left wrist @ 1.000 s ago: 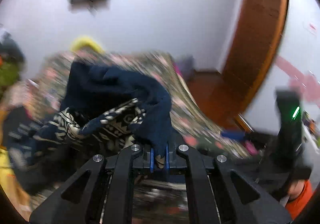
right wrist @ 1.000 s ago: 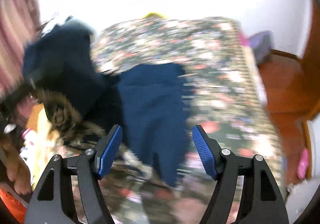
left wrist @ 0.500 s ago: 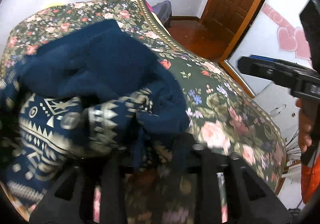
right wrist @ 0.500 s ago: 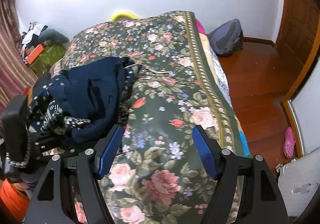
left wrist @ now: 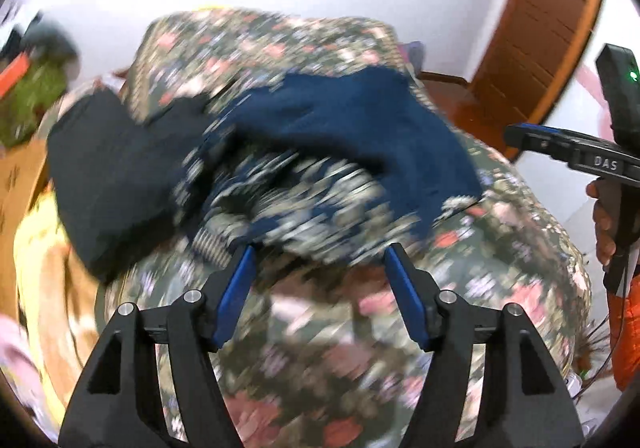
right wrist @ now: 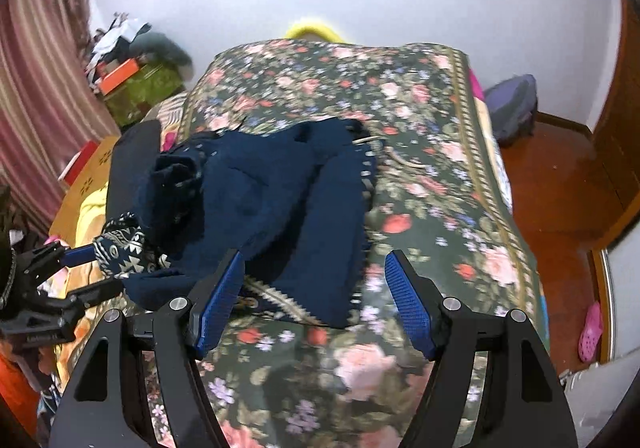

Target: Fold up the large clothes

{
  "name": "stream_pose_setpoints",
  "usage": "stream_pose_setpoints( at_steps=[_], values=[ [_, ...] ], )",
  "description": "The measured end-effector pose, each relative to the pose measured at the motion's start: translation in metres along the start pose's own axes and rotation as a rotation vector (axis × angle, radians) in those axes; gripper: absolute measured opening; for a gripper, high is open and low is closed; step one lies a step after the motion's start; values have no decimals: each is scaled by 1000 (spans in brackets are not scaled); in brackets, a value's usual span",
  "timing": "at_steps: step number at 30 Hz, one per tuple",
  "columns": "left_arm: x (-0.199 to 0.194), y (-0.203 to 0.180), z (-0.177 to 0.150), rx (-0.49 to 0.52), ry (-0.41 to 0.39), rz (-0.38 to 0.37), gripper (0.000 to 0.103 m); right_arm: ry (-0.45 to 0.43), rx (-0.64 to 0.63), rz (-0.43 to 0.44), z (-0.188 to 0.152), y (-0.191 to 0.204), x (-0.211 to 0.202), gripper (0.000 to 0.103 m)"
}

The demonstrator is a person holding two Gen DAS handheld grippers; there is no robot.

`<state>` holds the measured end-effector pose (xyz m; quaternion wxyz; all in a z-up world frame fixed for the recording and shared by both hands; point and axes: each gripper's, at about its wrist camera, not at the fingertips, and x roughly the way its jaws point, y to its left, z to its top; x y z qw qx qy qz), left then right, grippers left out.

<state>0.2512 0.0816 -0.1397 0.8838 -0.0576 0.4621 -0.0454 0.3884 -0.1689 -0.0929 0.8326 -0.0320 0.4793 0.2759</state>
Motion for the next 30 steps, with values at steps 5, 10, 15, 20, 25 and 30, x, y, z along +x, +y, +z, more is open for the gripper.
stream_pose_setpoints(
  at_steps=[5, 10, 15, 20, 25, 30],
  values=[
    [1, 57, -30, -141, 0, 44, 66, 48, -31, -7, -5, 18, 25, 69],
    [45, 101, -53, -216, 104, 146, 66, 117, -20, -17, -13, 23, 48, 69],
    [87, 133, -54, -315, 135, 145, 66, 142, 0, -29, -18, 22, 52, 69],
    [105, 135, -49, -394, 104, -67, 66, 149, -5, -63, -20, 18, 52, 69],
    [111, 108, -42, -290, 92, -9, 67, 169, 17, -63, -21, 15, 60, 69],
    [96, 95, -51, -250, 92, -34, 67, 156, 13, -53, -22, 18, 59, 69]
  ],
)
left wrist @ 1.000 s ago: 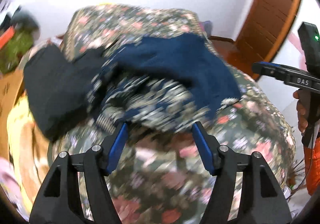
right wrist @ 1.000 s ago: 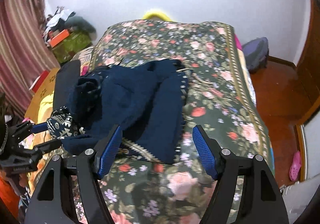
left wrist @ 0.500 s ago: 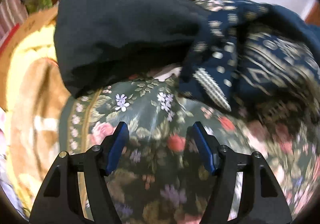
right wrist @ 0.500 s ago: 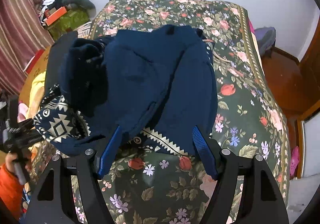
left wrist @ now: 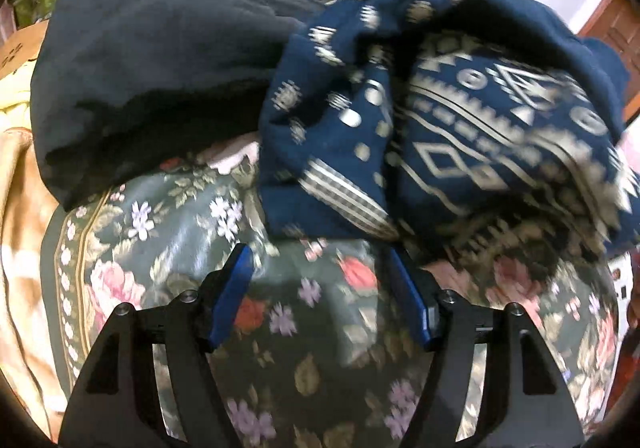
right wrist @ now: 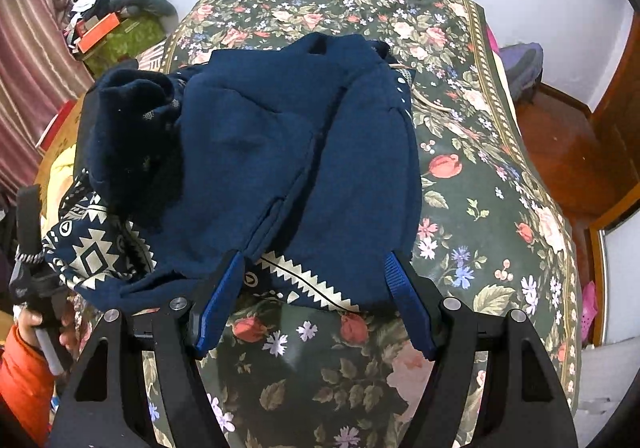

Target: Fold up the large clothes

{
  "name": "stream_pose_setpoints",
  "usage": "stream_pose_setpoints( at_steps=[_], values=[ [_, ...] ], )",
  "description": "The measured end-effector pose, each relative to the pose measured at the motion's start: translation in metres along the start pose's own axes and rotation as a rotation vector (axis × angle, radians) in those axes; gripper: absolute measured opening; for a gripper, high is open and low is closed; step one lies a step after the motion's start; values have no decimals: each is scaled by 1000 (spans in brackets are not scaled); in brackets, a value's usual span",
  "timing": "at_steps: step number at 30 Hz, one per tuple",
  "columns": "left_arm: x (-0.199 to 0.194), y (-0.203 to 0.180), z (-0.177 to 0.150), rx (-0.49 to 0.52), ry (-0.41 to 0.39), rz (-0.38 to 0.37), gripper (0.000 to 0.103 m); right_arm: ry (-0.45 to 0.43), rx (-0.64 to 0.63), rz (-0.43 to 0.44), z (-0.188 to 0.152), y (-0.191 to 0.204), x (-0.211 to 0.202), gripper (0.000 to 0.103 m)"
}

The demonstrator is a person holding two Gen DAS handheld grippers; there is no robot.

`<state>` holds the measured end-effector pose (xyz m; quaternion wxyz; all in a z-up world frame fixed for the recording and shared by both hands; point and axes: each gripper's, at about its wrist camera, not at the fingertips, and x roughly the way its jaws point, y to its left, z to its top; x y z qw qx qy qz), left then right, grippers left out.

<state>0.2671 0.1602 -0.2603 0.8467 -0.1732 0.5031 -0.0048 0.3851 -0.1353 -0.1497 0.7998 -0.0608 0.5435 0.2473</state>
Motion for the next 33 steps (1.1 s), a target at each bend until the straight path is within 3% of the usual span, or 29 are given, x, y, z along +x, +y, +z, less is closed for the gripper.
stream_pose_setpoints(
  at_steps=[3, 7, 11, 15, 17, 18, 20, 24, 26, 29, 33],
  values=[
    [-6, -12, -8, 57, 20, -52, 70, 3, -7, 8, 0, 1, 3, 69],
    [0, -32, -6, 147, -30, 100, 80, 4, -1, 12, 0, 1, 5, 69],
    [11, -17, 23, 55, -39, 284, 80, 4, -2, 30, -3, 2, 2, 69],
    [6, 5, 35, -75, -76, 254, 76, 10, -16, 26, -4, 1, 3, 69],
    [-2, 9, 40, -146, -107, 234, 69, 26, -2, 39, -5, 0, 7, 69],
    [-6, 8, 43, -165, -123, 206, 61, 32, 9, 56, -5, -1, 8, 69],
    [-21, -5, 54, -176, -189, 149, 58, 34, 40, 109, -5, -3, 9, 69],
    [-52, -47, 84, -112, -304, 153, 58, 26, 114, 204, 1, -10, 12, 69],
    [-68, -72, 99, -51, -360, 84, 58, 26, 139, 242, 5, -12, 14, 69],
    [-69, -108, 121, 46, -363, 25, 59, -2, 164, 253, 10, -17, 10, 69],
    [-66, -150, 122, 195, -338, 99, 59, -48, 195, 254, 11, -30, -5, 69]
  ],
)
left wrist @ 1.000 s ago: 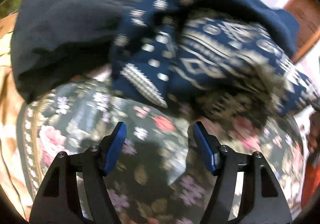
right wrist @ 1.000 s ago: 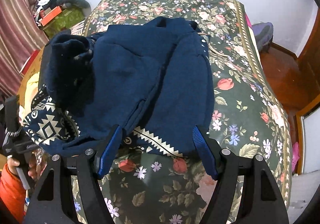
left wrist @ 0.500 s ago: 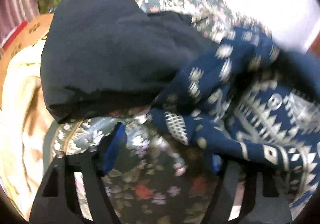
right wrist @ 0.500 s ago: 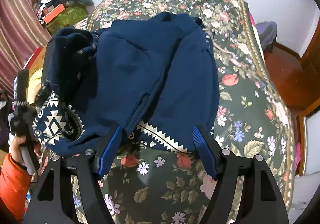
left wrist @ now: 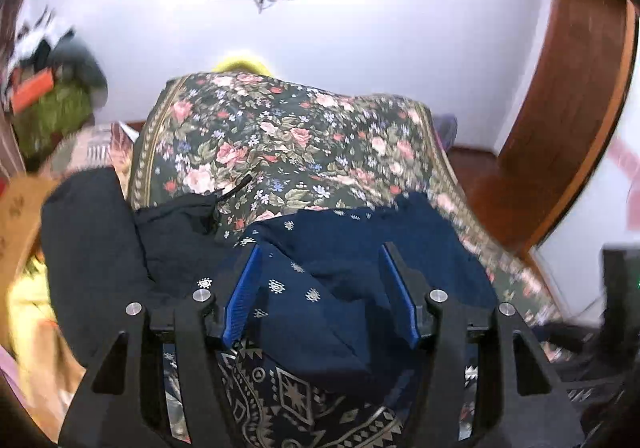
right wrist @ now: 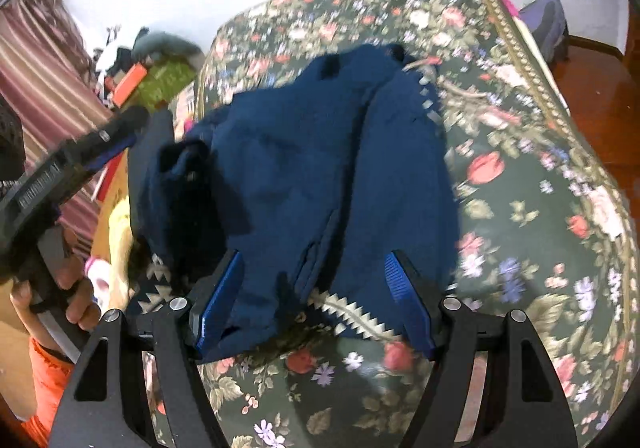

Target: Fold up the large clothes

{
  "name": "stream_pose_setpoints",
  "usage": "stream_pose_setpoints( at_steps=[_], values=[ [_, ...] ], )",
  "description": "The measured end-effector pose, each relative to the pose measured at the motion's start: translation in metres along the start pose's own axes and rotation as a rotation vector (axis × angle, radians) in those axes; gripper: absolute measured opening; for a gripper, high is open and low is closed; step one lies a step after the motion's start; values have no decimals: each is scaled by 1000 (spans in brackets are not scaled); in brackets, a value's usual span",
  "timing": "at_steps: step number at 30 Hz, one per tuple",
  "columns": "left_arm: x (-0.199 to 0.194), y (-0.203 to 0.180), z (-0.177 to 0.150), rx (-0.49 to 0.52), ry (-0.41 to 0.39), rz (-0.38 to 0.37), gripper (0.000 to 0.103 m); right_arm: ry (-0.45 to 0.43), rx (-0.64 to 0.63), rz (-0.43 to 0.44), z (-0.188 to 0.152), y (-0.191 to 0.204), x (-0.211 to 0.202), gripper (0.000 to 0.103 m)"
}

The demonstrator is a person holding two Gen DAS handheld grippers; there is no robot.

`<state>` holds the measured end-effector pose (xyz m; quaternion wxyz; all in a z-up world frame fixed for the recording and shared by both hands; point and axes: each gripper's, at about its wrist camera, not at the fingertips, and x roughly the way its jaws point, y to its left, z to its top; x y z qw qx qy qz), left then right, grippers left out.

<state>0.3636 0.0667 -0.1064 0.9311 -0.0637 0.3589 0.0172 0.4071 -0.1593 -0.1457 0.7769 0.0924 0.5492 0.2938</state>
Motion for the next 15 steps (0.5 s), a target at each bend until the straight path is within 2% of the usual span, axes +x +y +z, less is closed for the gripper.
stream_pose_setpoints(
  at_steps=[3, 7, 11, 13, 15],
  values=[
    [-8, 6, -13, 4, 18, 13, 63, -9, -6, -13, 0, -6, -12, 69],
    [-19, 52, -37, -112, 89, 52, 66, -3, -26, -32, 0, -8, -16, 69],
    [-28, 110, -74, -322, 164, 89, 66, 1, -17, -14, -1, -7, -12, 69],
    [-21, 142, -99, -471, 208, 47, 66, 8, -10, -8, -2, -5, -7, 69],
    [-10, 163, -121, -599, 261, -27, 66, 16, -5, -1, -3, -2, -4, 69]
  ],
)
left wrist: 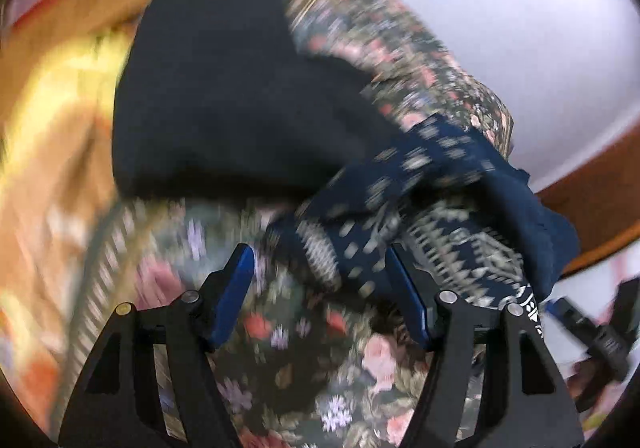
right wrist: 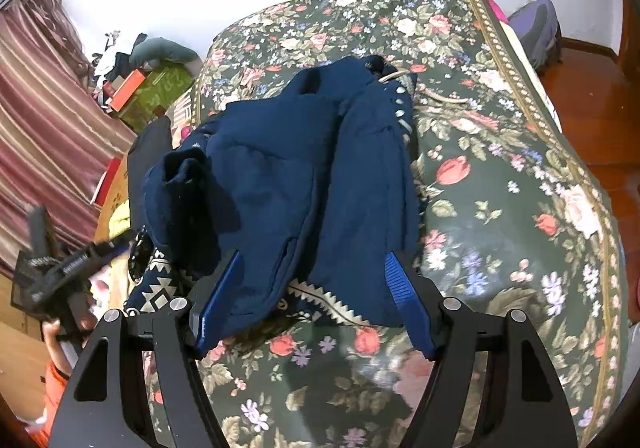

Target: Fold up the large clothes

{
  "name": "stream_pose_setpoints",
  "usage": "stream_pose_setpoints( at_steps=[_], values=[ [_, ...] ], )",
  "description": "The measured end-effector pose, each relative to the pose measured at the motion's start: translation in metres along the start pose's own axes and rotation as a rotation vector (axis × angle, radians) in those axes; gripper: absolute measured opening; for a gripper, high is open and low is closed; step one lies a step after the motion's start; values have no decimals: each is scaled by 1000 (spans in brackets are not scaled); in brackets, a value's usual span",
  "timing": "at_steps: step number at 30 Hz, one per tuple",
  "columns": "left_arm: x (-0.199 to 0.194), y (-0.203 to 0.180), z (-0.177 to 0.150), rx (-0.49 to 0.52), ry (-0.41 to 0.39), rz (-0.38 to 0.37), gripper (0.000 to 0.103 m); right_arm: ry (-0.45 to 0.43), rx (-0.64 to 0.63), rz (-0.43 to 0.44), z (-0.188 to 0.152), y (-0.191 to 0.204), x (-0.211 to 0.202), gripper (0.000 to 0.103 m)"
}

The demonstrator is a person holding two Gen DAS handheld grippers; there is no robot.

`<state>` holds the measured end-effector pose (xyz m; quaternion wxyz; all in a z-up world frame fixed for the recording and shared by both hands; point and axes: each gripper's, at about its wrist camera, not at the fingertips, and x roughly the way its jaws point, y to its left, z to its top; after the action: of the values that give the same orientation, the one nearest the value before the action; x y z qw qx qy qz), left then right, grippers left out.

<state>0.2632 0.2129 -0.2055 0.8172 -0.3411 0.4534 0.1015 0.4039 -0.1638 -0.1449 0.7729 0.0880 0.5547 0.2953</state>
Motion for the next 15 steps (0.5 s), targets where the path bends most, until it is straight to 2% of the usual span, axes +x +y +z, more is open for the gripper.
stream_pose_setpoints(
  at_steps=[3, 5, 8, 12, 13, 14, 15],
  values=[
    [23, 24, -7, -139, 91, -140, 66, 10, -2, -2, -1, 5, 4, 69],
    [34, 25, -9, -181, 112, -199, 66, 15, -12, -16, -2, 9, 6, 69],
    [49, 21, -6, -220, 119, -266, 66, 18, -25, -39, -2, 11, 7, 69],
    [72, 17, 1, -272, 128, -319, 66, 24, -29, -60, -4, 8, 8, 69],
    [75, 16, 3, -271, 120, -311, 60, 25, -29, -63, -4, 7, 8, 69],
    [77, 14, 5, -267, 111, -300, 48, 27, -28, -66, -4, 5, 9, 69],
    [77, 11, 8, -254, 99, -284, 41, 29, -27, -66, -4, 4, 9, 69]
  ],
)
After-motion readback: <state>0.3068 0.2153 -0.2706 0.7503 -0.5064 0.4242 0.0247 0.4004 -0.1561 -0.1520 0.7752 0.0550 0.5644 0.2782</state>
